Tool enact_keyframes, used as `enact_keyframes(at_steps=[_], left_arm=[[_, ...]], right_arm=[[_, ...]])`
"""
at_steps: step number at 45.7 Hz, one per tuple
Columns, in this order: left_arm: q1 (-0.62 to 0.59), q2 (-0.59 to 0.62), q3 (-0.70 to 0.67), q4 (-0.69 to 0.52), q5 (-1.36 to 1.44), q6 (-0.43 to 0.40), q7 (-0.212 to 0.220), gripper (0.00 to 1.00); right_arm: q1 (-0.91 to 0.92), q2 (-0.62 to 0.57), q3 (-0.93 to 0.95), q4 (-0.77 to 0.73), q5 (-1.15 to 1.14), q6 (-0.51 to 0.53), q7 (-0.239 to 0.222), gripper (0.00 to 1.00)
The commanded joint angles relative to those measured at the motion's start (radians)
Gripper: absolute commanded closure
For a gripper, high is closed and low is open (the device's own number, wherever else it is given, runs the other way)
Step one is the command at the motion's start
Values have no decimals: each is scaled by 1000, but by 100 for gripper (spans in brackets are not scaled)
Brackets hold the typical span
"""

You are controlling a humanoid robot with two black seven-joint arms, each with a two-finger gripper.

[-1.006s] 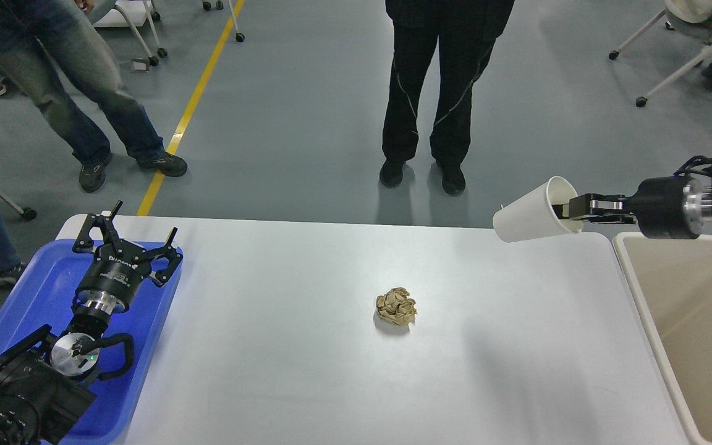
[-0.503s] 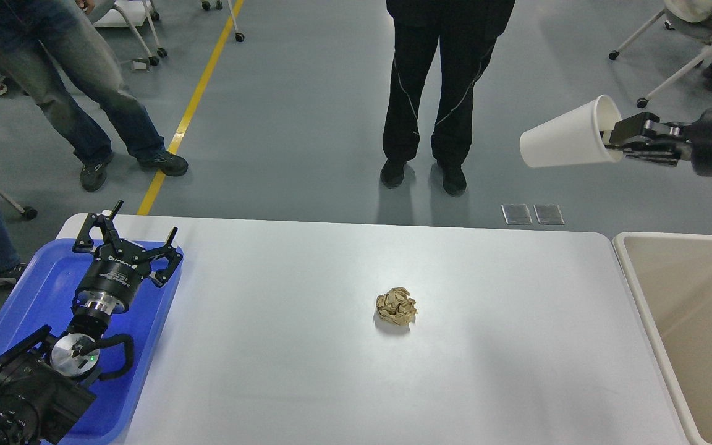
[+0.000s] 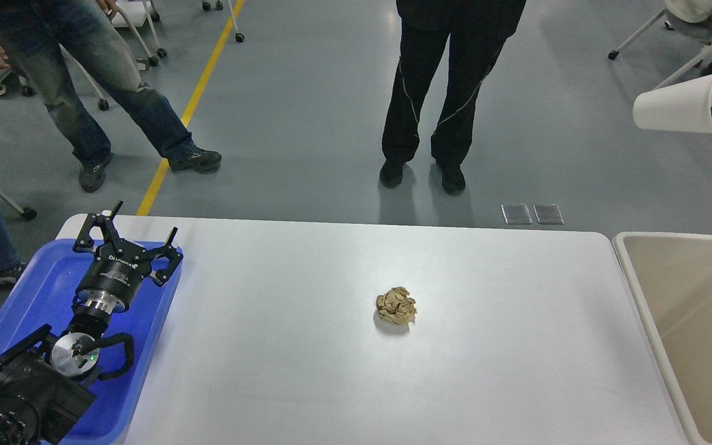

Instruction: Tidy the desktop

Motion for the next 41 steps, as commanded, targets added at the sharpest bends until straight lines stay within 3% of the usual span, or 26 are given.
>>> enact_keyframes(at_steps=[1, 16, 28, 41], left_arm=[[0, 0, 0, 0, 0, 0, 0, 0], [0, 0, 0, 0, 0, 0, 0, 0], [0, 0, 0, 0, 0, 0, 0, 0], [0, 0, 0, 0, 0, 0, 0, 0]], right_arm=[[-118, 80, -37, -261, 126, -36, -58, 100], [-232, 168, -27, -467, 136, -165, -193, 100], [-337, 196, -3, -516, 195, -278, -368, 100], [-463, 252, 9, -517, 290, -482, -449, 100]])
